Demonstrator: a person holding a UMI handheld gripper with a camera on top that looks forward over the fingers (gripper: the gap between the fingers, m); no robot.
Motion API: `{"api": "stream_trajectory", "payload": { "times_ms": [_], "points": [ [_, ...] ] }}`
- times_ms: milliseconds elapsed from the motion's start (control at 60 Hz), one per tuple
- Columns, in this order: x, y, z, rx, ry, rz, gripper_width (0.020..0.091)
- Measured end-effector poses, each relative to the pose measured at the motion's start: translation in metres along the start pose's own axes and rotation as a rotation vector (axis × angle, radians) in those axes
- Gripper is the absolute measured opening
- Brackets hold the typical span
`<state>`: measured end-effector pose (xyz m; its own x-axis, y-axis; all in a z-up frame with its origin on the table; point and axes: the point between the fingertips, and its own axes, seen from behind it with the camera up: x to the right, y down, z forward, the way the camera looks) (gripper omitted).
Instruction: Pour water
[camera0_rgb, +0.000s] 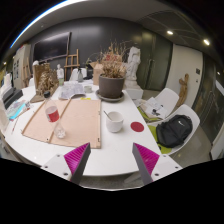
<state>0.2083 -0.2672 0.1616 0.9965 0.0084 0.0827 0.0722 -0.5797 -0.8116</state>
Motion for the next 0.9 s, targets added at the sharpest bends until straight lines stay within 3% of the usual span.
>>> {"api": "stream_trajectory", "payload": {
  "times_ms": [183,300,550,767,833,900],
  "points": [
    [-0.043,0.003,0.005,0.001,-0.014,-0.003,0.0853],
    [-0.110,0.007,0.017,0.006,-0.041,-0.016,0.0858],
    [-0.224,-0.002,0.078,0.102,-0.117,-0.017,0.0859],
    [-0.263,-0.032,0.161,0.195,-0.092,0.043,0.0852],
    [-0.268,-0.042,0.177,0.224,-0.087,0.061,0.0801],
    [-0.274,-0.045,0.190,0.227,-0.088,0.064,0.0667]
  ]
}}
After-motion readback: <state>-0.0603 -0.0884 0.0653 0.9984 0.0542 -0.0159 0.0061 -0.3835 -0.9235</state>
